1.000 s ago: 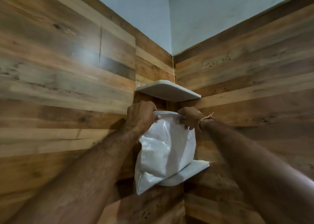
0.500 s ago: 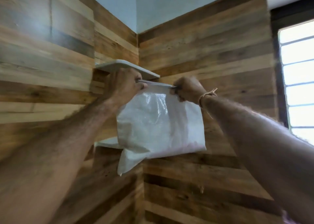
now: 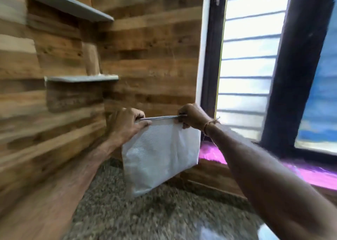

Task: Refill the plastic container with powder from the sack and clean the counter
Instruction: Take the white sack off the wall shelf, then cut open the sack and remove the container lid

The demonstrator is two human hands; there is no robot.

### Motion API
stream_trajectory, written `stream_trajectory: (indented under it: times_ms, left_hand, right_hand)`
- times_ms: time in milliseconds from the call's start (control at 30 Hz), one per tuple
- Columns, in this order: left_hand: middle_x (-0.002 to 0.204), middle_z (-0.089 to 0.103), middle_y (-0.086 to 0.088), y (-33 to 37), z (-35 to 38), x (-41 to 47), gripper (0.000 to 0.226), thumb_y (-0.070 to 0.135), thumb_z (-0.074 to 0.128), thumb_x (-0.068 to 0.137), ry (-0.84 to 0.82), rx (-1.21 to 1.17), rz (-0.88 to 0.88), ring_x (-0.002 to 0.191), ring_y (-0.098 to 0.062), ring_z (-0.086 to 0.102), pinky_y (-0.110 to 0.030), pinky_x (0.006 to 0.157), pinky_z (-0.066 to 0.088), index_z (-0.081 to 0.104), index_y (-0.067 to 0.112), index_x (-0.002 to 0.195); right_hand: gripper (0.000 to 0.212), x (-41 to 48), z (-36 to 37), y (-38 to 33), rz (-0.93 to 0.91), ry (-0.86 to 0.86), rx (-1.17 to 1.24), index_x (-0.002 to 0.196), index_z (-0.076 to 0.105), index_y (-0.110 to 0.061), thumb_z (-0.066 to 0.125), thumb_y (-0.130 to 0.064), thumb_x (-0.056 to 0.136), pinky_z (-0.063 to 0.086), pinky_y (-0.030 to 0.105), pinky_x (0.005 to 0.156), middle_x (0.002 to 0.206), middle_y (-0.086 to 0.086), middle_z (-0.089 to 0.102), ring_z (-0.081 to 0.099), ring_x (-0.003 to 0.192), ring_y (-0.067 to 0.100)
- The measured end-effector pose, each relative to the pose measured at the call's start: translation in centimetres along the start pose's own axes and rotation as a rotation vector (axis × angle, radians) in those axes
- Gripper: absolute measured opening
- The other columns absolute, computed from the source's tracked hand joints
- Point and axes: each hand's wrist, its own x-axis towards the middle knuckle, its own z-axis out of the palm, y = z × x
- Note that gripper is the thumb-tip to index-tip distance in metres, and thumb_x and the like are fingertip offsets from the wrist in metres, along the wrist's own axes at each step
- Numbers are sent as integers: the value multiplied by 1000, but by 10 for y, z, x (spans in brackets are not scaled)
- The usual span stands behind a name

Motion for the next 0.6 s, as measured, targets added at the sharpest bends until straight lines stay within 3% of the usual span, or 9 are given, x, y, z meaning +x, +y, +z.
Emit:
stream_trajectory:
  times_ms: [100, 267, 333, 400, 500, 600]
  left_hand:
    - [54, 55, 2, 24, 33, -55, 51, 72, 58, 76, -89, -5, -22, 57, -18, 57, -39, 55, 50, 51, 25, 57]
    - [51, 48, 3, 57, 83, -145, 40, 68, 59, 76, -216, -52, -97, 56, -21, 53, -36, 55, 50, 52, 32, 62]
    - [54, 51, 3, 72, 101, -186, 42, 62, 62, 77, -278, -48, -148, 60, -23, 59, -34, 55, 48, 49, 26, 59]
    - [57, 54, 2, 83, 116, -224, 44, 57, 65, 81, -353, -24, -180, 62, -24, 61, -33, 53, 43, 50, 20, 63]
    - [62, 56, 3, 94, 134, -271, 44, 52, 69, 87, -449, 23, -206, 69, -25, 64, -32, 54, 34, 49, 21, 65]
    - [72, 66, 4, 104, 140, -301, 36, 52, 68, 89, -488, 57, -221, 72, -23, 66, -30, 56, 36, 61, 19, 77]
  right_hand:
    - [26, -55, 23, 31, 30, -75, 20, 64, 65, 1, 78, -11, 82, 57, 31, 52, 55, 7, 60, 72, 54, 24]
    - [25, -128, 70, 76, 43, -200, -45, 62, 67, -11, 80, -13, 82, 57, 27, 56, 50, -9, 59, 68, 49, 12]
    - [24, -157, 91, 93, 56, -258, -59, 62, 67, -14, 79, -13, 82, 62, 45, 78, 46, -9, 57, 68, 50, 14]
    - [28, -182, 111, 106, 75, -305, -89, 58, 61, -15, 73, -4, 81, 46, 64, 101, 46, -9, 59, 69, 53, 17]
    - [21, -213, 139, 119, 49, -391, -175, 64, 67, -12, 68, 3, 79, 39, 68, 107, 59, -7, 65, 70, 60, 15]
    - [14, -236, 156, 123, 12, -428, -223, 67, 66, -8, 73, -2, 77, 39, 66, 107, 62, -3, 67, 70, 66, 17]
